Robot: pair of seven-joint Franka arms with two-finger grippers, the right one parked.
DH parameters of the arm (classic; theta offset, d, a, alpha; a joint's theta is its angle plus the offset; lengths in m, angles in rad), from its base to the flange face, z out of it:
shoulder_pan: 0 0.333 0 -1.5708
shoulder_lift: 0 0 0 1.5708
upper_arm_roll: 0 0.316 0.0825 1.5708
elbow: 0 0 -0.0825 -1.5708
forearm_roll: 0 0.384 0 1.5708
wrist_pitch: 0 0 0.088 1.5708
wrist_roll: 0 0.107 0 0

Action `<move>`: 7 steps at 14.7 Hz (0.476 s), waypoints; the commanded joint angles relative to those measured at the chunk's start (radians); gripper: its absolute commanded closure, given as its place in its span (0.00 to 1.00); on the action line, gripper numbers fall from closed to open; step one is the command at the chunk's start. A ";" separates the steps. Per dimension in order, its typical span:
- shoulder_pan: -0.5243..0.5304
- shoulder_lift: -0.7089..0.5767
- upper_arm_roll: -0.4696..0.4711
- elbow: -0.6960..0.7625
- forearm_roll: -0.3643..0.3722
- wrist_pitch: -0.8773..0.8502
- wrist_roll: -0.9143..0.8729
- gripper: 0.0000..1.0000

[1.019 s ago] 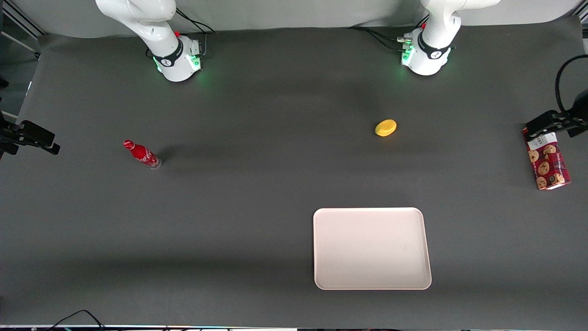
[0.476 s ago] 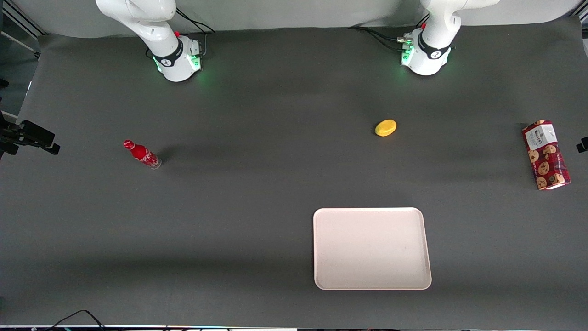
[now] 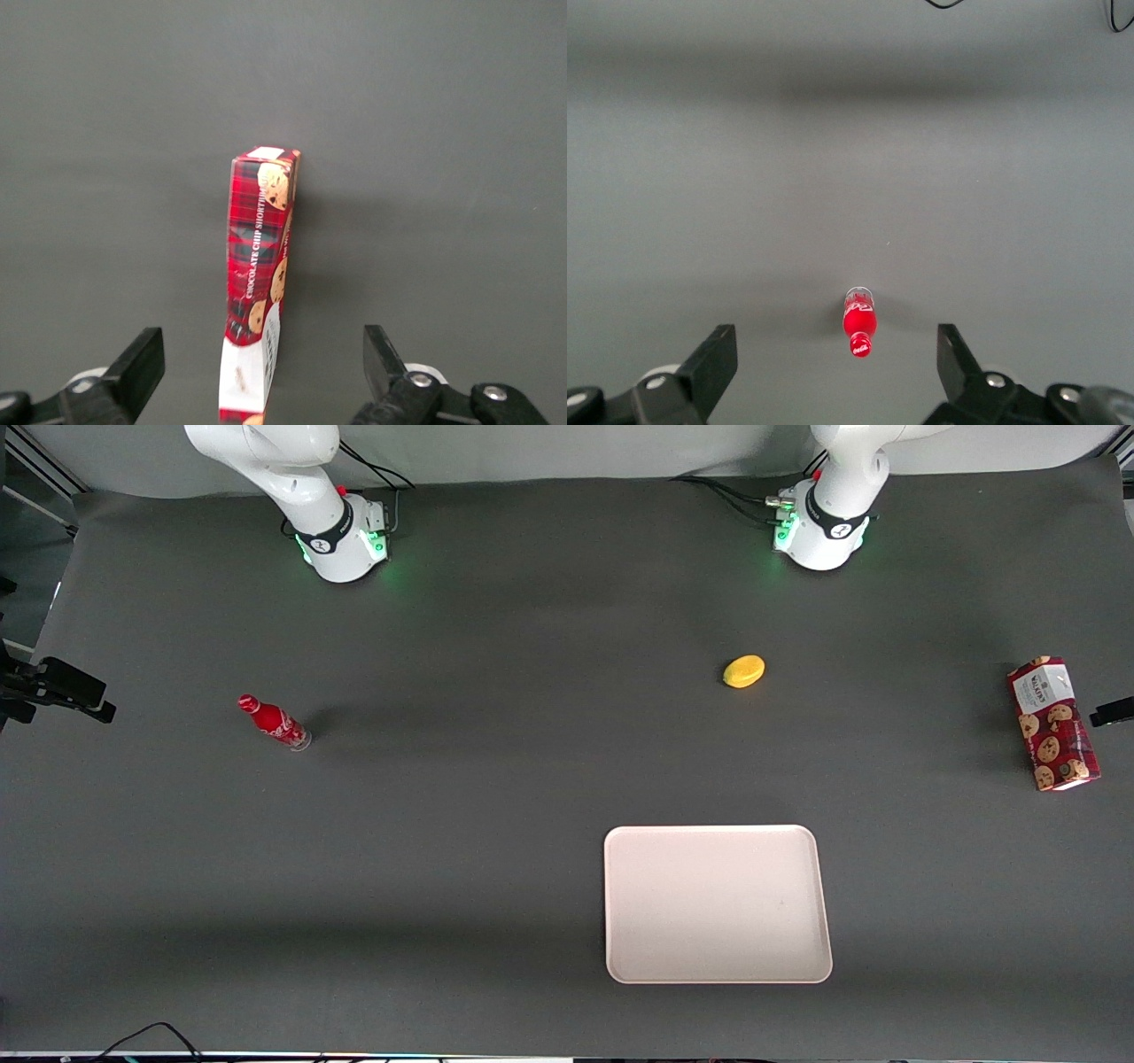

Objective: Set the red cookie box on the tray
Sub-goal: 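Close the left gripper around the red cookie box and lift it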

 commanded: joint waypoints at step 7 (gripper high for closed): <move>0.082 0.172 0.001 -0.084 -0.133 0.158 0.198 0.00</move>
